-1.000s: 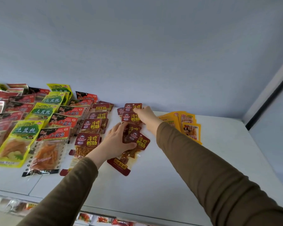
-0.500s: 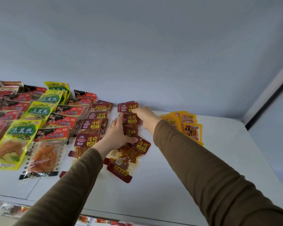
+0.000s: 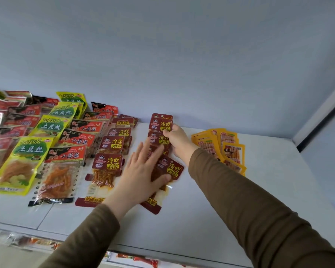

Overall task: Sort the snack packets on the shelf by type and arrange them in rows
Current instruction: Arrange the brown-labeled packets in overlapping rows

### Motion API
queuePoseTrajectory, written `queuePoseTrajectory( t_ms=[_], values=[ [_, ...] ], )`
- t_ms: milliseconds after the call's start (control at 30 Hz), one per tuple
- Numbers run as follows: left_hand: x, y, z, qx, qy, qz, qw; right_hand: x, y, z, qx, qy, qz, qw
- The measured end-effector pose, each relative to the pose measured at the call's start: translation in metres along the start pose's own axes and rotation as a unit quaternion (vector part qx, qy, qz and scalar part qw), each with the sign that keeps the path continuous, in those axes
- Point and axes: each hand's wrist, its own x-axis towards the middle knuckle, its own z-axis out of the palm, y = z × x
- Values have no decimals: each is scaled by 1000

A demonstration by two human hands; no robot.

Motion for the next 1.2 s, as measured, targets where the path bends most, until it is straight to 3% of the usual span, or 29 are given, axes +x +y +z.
queuePoseTrajectory(
  t_ms=[100,267,567,767,1000,1100,1200],
  values=[
    [-16,7,9,25,-49,-18,998,0,-2,1,20,-18,8,1000],
    [-19,9,9,-41,-26,-107,993,-1,-6,-1,43,-58,17,997],
    [-18,5,4,-83,-24,-137,987,-3,-10,1,122,-110,55,985],
    [-15,9,5,-93,-17,-147,985,-6,-8,4,55,-152,34,986],
    [-14,8,8,-76,-5,-147,986,-1,1,9,-69,-114,-64,989],
    [-12,8,7,-71,-14,-152,986,2,3,13,-32,-68,-62,995],
    [-13,5,6,-77,-15,-144,986,4,7,16,12,-72,-29,997]
  ],
)
